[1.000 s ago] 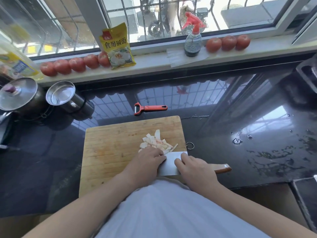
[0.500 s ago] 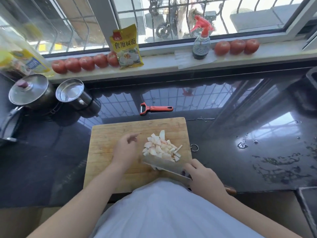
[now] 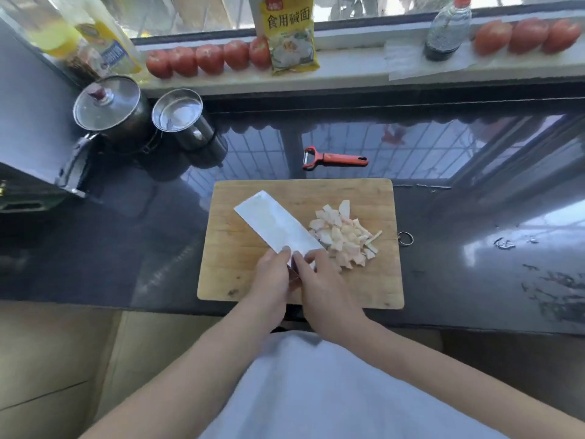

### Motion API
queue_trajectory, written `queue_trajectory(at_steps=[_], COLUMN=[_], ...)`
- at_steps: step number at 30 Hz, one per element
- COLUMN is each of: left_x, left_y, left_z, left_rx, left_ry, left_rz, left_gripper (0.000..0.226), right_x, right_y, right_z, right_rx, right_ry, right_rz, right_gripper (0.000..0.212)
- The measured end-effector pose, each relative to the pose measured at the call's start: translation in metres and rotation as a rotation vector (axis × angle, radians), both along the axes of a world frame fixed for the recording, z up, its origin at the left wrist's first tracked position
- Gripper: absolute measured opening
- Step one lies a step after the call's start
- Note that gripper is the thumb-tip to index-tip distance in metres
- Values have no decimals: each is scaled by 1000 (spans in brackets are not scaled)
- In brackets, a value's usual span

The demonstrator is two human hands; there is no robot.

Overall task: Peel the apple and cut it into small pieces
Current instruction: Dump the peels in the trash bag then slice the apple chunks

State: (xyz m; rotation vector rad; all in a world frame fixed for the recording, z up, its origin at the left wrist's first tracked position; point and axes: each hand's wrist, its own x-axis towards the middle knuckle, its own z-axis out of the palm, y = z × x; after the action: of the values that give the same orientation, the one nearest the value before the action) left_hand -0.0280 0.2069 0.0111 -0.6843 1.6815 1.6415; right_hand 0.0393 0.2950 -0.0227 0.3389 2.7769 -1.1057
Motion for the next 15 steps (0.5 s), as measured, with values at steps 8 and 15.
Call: queue_trajectory(at_steps=[8, 15], left_x=[-65, -111], left_y=[-98, -115], left_z=[-53, -90], left_rx=[-125, -197], left_ry=[28, 82], left_rz=[-284, -511], left_gripper=[28, 31], right_x=[36, 86], right_y=[-53, -59], right_z=[-9, -11], right_rx=[-25, 43], right_ry=[4, -210], right_rz=[-234, -606], right_gripper=[30, 30])
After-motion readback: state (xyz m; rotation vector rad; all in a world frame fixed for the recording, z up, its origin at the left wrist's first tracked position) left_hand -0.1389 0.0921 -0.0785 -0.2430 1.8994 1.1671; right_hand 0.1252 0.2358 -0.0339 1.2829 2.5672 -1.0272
